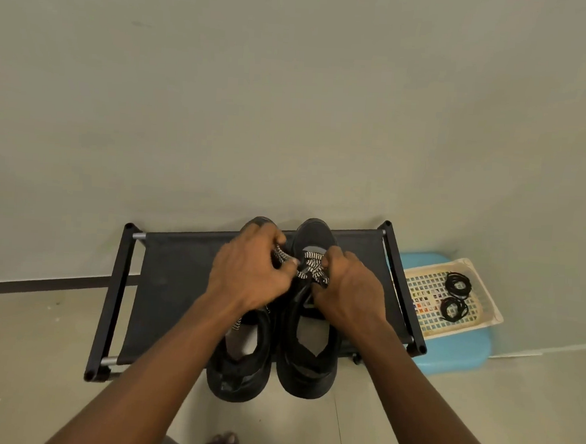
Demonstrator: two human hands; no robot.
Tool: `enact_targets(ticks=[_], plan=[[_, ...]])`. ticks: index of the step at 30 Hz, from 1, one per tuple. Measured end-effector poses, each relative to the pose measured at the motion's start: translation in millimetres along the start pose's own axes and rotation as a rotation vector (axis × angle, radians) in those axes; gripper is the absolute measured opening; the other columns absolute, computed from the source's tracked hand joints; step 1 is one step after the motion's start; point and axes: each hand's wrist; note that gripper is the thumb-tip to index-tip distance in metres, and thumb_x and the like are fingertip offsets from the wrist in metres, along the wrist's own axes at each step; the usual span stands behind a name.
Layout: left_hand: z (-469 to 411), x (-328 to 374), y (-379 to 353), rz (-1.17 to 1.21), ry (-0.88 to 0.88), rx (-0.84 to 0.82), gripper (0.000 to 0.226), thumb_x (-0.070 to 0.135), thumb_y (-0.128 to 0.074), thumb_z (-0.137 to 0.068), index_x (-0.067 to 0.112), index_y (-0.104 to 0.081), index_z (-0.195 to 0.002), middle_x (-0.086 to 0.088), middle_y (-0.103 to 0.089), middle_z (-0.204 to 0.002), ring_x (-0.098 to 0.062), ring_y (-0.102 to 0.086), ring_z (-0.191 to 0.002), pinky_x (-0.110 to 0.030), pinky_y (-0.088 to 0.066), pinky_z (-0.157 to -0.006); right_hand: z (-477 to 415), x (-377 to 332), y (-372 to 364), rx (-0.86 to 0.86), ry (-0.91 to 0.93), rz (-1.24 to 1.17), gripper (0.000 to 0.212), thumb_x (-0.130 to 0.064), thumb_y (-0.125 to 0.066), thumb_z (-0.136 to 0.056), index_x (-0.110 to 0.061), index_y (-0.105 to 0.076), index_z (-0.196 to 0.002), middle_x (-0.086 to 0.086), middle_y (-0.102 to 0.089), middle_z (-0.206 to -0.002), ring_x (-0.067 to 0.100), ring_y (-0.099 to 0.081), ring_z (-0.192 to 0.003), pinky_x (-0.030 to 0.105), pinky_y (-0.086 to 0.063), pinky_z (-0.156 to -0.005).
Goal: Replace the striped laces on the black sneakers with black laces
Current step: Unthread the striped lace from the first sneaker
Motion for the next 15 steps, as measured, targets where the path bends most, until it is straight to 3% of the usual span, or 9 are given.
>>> enact_targets(ticks=[2, 5, 9, 12, 15], plan=[[5, 8, -5, 0.023, -0.047, -0.096, 0.037, 0.052, -0.070, -0.082, 0.035, -0.061, -0.114, 0.015, -0.067, -0.095, -0.010, -0.065, -0.088, -0.036, -0.056, -0.081, -2, -1, -1, 0.000, 0.007, -0.014, 0.041, -0.033, -0.068, -0.090, -0.017, -0.049, -0.122, 0.007, -0.058, -0.112, 0.026, -0.062, -0.093, 0.032, -0.043, -0.069], [12, 16, -14, -0.037, -0.110, -0.211, 0.052, 0.049, -0.072, -0.084, 0.028, -0.058, -0.129, 0.007, -0.073, -0.109, -0.017, -0.069, -0.099, -0.039, -0.058, -0.088, -5, 1, -1, -0.015, 0.009, -0.032, 0.039, -0.026, -0.070, -0.089, -0.015, -0.049, -0.121, 0.008, -0.057, -0.112, 0.025, -0.061, -0.092, 0.029, -0.040, -0.070], [11, 18, -19, 0.023, -0.074, -0.215, 0.056, 0.026, -0.071, -0.087, 0.026, -0.048, -0.138, -0.003, -0.073, -0.107, -0.023, -0.068, -0.094, -0.038, -0.058, -0.083, -6, 3, 4, -0.008, 0.019, -0.036, 0.029, -0.018, -0.065, -0.092, -0.014, -0.051, -0.117, 0.008, -0.056, -0.110, 0.028, -0.061, -0.092, 0.031, -0.042, -0.072], [5, 13, -19, 0.069, -0.007, -0.224, 0.058, 0.021, -0.071, -0.082, 0.032, -0.047, -0.134, 0.000, -0.073, -0.098, -0.022, -0.068, -0.090, -0.040, -0.059, -0.083, -8, 10, 7, 0.000, 0.016, -0.041, 0.029, -0.016, -0.066, -0.088, -0.015, -0.052, -0.113, 0.008, -0.057, -0.107, 0.029, -0.060, -0.092, 0.034, -0.042, -0.071], [4, 12, -19, 0.119, 0.027, -0.228, 0.053, 0.021, -0.074, -0.080, 0.031, -0.052, -0.127, 0.005, -0.073, -0.090, -0.018, -0.068, -0.084, -0.037, -0.059, -0.079, -6, 9, 5, 0.009, 0.056, 0.010, 0.032, -0.021, -0.064, -0.091, -0.021, -0.055, -0.122, 0.005, -0.058, -0.111, 0.026, -0.060, -0.097, 0.034, -0.045, -0.072]])
Point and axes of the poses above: each hand's wrist, its own z-axis away from the middle knuckle, its own y-axis out of the back of the hand, x = y × z
